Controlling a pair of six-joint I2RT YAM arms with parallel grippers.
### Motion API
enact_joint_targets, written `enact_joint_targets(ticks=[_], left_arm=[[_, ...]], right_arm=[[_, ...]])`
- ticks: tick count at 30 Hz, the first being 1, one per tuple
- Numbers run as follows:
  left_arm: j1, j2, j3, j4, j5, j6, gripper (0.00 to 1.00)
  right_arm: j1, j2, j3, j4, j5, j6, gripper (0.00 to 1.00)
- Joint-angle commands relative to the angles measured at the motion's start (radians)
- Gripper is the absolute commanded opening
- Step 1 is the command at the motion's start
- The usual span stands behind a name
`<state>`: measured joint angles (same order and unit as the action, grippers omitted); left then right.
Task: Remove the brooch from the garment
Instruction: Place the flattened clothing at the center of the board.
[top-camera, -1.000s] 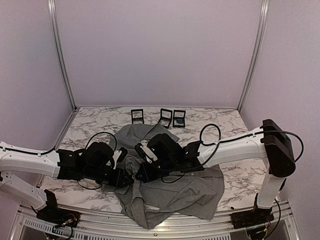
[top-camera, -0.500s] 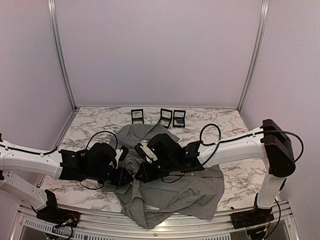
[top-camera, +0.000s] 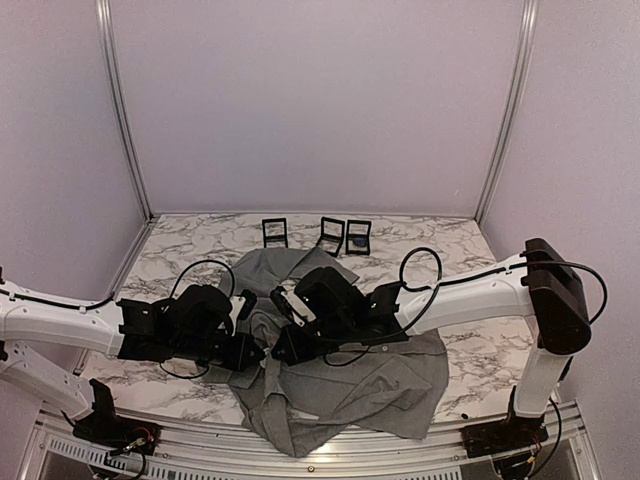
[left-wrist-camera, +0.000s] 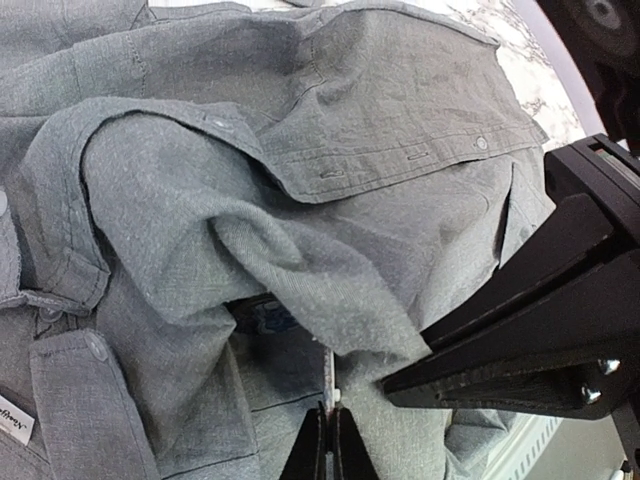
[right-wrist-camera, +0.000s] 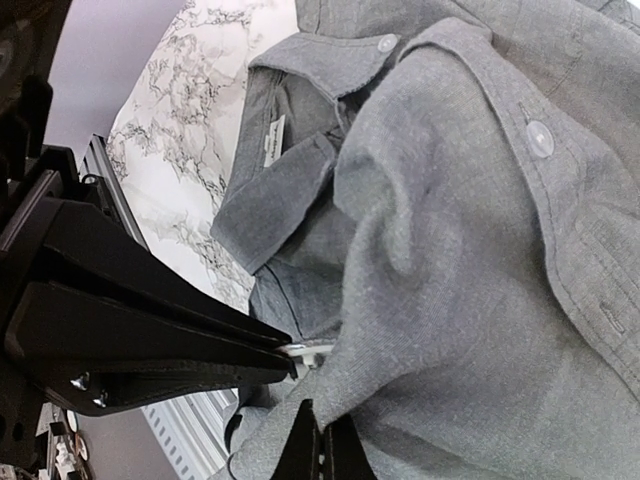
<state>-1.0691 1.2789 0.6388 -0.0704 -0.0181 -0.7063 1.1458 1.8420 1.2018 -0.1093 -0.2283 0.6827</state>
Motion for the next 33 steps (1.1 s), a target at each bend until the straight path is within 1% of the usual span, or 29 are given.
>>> enact_joint_targets(ticks=[1, 7, 12, 14, 17, 21, 26, 33], left_arm=[[-0.005, -0.043, 0.017, 0.005, -0.043, 0.035, 0.00], [-0.003, -0.064, 0.019, 0.011, -0.038, 0.059, 0.00], [-0.002, -0.050, 0.047, -0.029, 0.000, 0.083, 0.00], [0.000, -0.042, 0.062, -0.058, 0.005, 0.086, 0.00], [0.004, -0.029, 0.082, -0.096, 0.013, 0.084, 0.00], [0.015, -0.012, 0.107, -0.119, 0.052, 0.080, 0.00], [0.033, 0.007, 0.128, -0.130, 0.087, 0.076, 0.00], [0.071, 0.019, 0.131, -0.116, 0.161, 0.062, 0.00]], right_arm=[[-0.006, -0.007, 0.023, -0.038, 0.033, -0.011, 0.00], [-0.006, -0.010, 0.007, -0.035, 0.041, -0.006, 0.00], [-0.006, -0.017, 0.005, -0.032, 0.049, -0.016, 0.00], [-0.004, -0.023, 0.001, -0.019, 0.045, -0.021, 0.08], [0.005, -0.037, -0.005, -0.009, 0.054, -0.030, 0.26], [0.027, -0.060, -0.003, -0.025, 0.111, -0.054, 0.43], [0.066, -0.059, 0.019, -0.072, 0.197, -0.083, 0.55], [0.120, -0.003, 0.094, -0.194, 0.331, -0.111, 0.61]])
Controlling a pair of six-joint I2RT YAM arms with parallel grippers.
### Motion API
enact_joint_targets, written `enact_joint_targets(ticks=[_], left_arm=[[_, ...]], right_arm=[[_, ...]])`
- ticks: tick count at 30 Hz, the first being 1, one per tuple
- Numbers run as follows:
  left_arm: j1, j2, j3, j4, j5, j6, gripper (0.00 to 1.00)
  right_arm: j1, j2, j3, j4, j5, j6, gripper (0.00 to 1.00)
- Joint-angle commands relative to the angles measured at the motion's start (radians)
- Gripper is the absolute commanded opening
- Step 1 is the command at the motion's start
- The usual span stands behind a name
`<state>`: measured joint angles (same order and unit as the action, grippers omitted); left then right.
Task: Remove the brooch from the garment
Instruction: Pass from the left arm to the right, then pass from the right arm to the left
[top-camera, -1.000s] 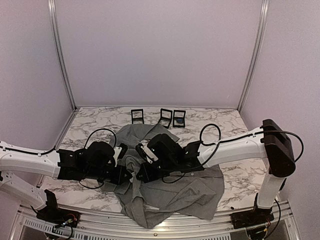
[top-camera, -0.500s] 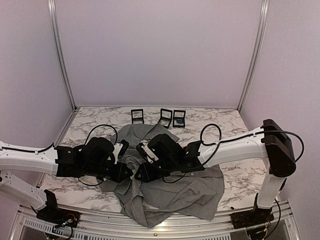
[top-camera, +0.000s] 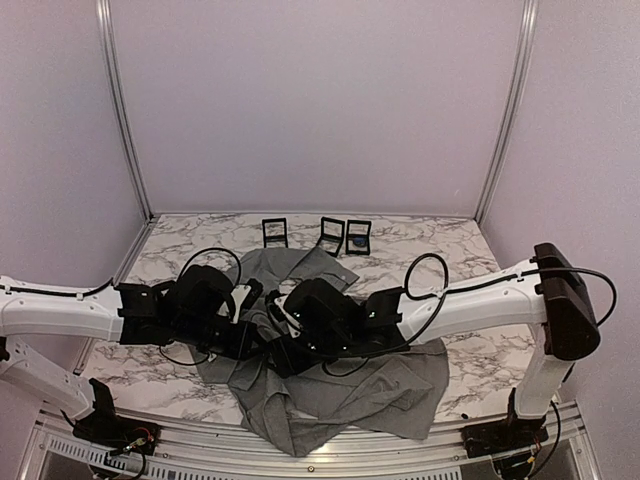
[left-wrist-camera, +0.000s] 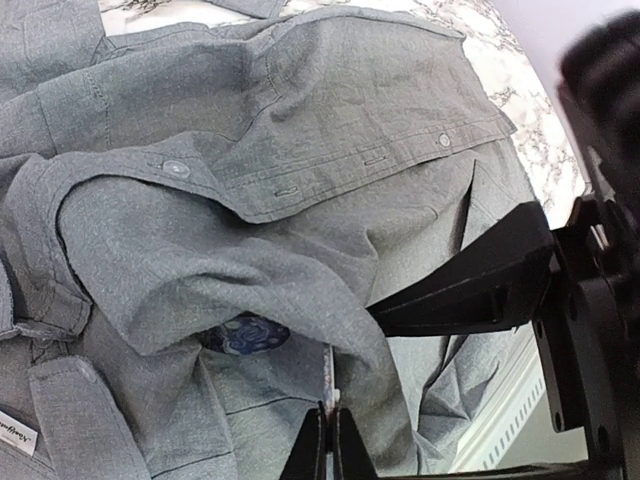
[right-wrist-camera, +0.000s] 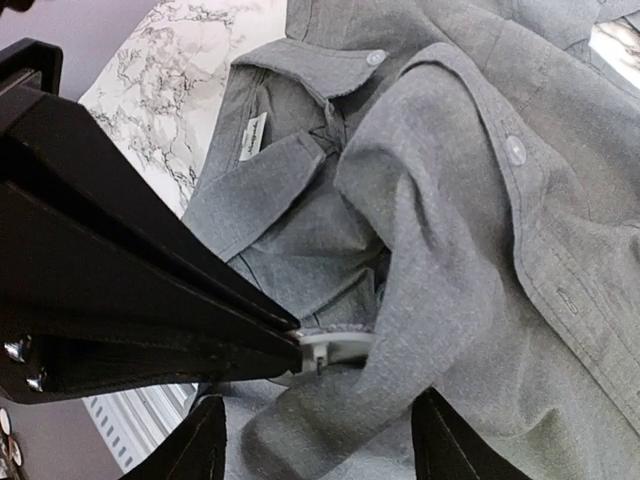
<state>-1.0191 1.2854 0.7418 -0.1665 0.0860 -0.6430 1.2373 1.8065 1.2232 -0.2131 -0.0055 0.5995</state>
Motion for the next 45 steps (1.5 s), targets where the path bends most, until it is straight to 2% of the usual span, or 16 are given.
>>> enact_joint_targets(ticks=[1, 7, 12, 14, 18, 20, 22, 26, 30, 38, 45], left_arm=[[0.024, 0.013, 0.029, -0.018, 0.064, 0.000, 0.00], [0.041, 0.014, 0.033, -0.012, 0.098, 0.000, 0.00], [0.046, 0.010, 0.033, -0.014, 0.114, 0.002, 0.00], [0.048, 0.010, 0.033, -0.016, 0.127, 0.009, 0.00], [0.048, 0.014, 0.033, -0.016, 0.158, 0.025, 0.00], [0.048, 0.017, 0.034, -0.017, 0.163, 0.031, 0.00], [0.048, 0.017, 0.034, -0.012, 0.162, 0.029, 0.03], [0.044, 0.007, 0.026, -0.004, 0.132, 0.009, 0.24], [0.033, -0.019, 0.012, -0.002, 0.095, -0.013, 0.32], [-0.014, -0.044, 0.000, -0.010, 0.026, -0.032, 0.38], [-0.051, -0.042, 0.000, -0.030, -0.052, -0.040, 0.37]], right_arm=[[0.033, 0.038, 0.079, -0.105, 0.122, -0.025, 0.61], [0.039, 0.070, 0.104, -0.165, 0.156, -0.018, 0.61], [0.040, 0.088, 0.109, -0.199, 0.174, -0.004, 0.52], [0.039, 0.084, 0.106, -0.200, 0.181, -0.001, 0.42], [0.036, 0.071, 0.105, -0.188, 0.176, -0.006, 0.11], [0.036, 0.068, 0.112, -0.182, 0.159, -0.013, 0.00], [0.034, 0.067, 0.121, -0.175, 0.139, -0.018, 0.00], [0.028, 0.066, 0.133, -0.172, 0.103, -0.004, 0.00], [0.014, 0.059, 0.127, -0.161, 0.074, 0.022, 0.00], [-0.006, 0.060, 0.125, -0.143, 0.038, 0.054, 0.00], [-0.015, 0.058, 0.122, -0.125, 0.016, 0.058, 0.00]])
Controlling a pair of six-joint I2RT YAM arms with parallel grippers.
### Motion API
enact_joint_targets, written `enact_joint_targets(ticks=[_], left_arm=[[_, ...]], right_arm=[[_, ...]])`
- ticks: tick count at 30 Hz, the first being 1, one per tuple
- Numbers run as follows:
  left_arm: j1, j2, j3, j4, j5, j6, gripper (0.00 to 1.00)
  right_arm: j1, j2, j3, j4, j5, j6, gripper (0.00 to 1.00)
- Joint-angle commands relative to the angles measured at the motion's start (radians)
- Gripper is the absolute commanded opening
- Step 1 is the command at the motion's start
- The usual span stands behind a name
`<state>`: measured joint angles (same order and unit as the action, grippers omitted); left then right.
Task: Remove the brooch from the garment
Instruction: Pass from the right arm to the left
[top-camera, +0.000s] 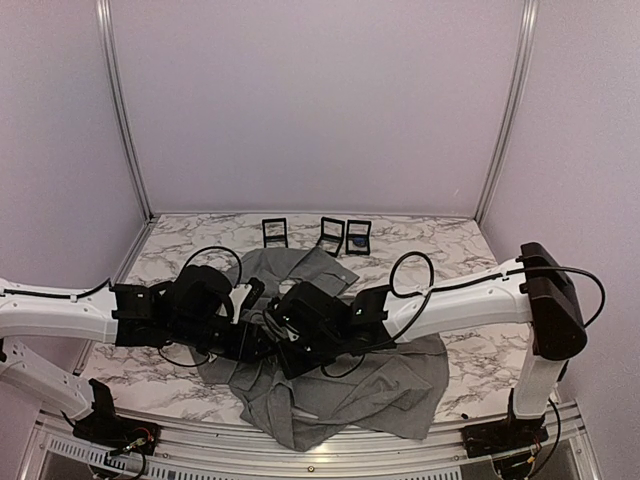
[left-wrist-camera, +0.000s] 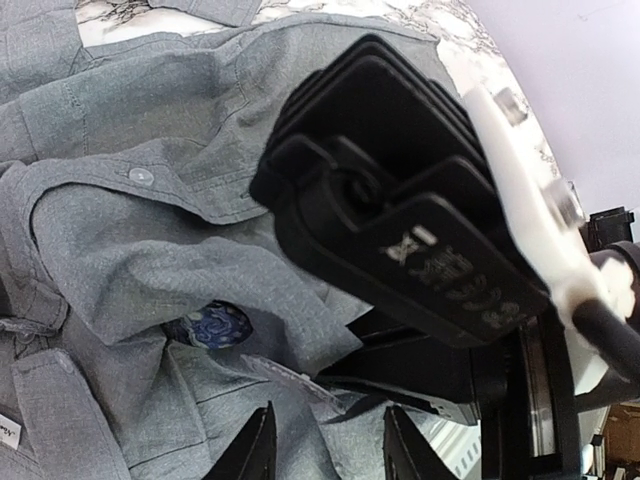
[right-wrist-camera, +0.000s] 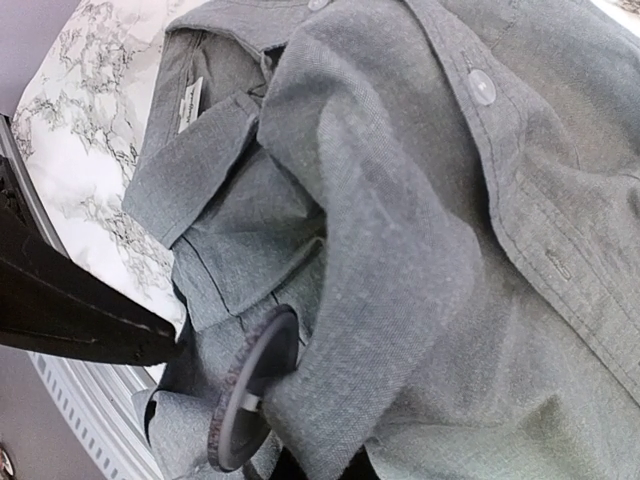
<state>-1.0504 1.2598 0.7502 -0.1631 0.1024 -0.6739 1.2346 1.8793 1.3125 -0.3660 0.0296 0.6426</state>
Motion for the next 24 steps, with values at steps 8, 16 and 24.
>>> enact_joint_targets(ticks=[8, 16, 24], left_arm=[[-0.060, 0.006, -0.004, -0.035, -0.098, -0.021, 0.35], [-0.090, 0.018, -0.004, -0.045, -0.180, -0.027, 0.36], [-0.113, 0.043, 0.000, -0.040, -0.246, -0.029, 0.34]], right_arm=[[-0.032, -0.036, -0.010, 0.090, -0.085, 0.037, 0.00], [-0.048, -0.054, -0.043, 0.141, -0.130, 0.049, 0.00], [-0.055, -0.068, -0.057, 0.167, -0.155, 0.047, 0.00]])
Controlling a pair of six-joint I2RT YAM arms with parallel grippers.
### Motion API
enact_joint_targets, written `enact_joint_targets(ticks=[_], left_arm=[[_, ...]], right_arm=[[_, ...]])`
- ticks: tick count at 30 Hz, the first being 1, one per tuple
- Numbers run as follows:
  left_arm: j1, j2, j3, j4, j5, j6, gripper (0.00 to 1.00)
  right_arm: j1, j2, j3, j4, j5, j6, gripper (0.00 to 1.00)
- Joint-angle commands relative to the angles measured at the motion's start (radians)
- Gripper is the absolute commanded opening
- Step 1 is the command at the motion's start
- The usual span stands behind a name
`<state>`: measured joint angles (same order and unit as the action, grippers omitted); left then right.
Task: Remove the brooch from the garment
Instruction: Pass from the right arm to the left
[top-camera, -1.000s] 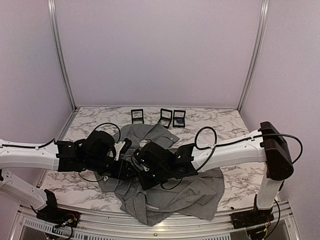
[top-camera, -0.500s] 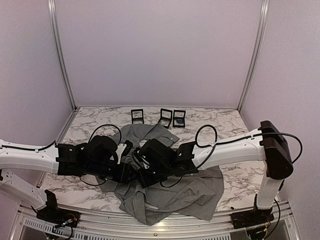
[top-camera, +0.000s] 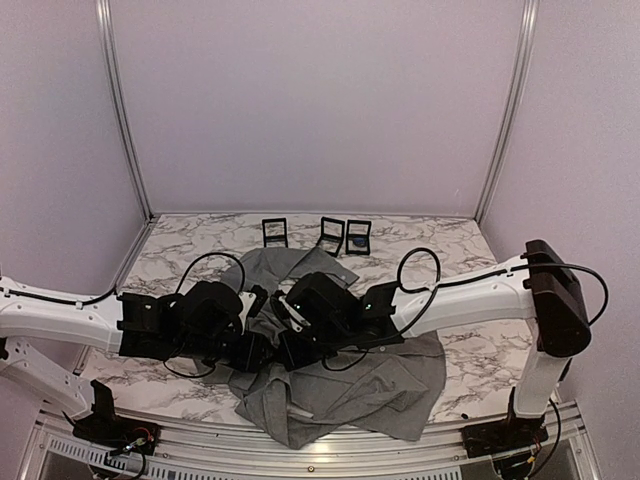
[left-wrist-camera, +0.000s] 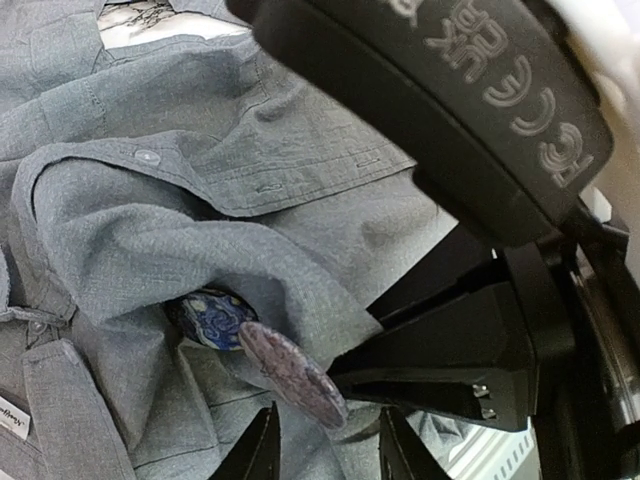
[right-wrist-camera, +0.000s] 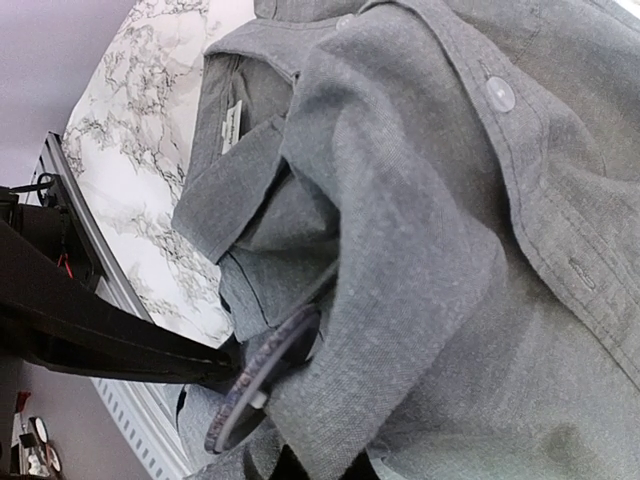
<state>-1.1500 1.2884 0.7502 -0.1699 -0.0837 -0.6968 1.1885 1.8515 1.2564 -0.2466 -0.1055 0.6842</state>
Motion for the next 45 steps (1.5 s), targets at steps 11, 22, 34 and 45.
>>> enact_joint_targets(ticks=[11, 22, 34, 45], left_arm=[[-0.014, 0.013, 0.001, -0.023, -0.143, -0.002, 0.16], [-0.014, -0.011, 0.017, -0.060, -0.156, 0.047, 0.00], [0.041, -0.032, 0.033, -0.059, 0.076, 0.106, 0.00], [0.207, -0.005, -0.012, 0.103, 0.390, 0.096, 0.00]], right_arm=[[-0.010, -0.047, -0.012, 0.059, -0.033, 0.003, 0.00], [-0.007, -0.071, -0.034, 0.016, 0.035, -0.024, 0.00], [-0.001, -0.113, -0.146, 0.129, 0.126, -0.147, 0.00], [-0.045, -0.224, -0.320, 0.330, -0.017, -0.240, 0.20]])
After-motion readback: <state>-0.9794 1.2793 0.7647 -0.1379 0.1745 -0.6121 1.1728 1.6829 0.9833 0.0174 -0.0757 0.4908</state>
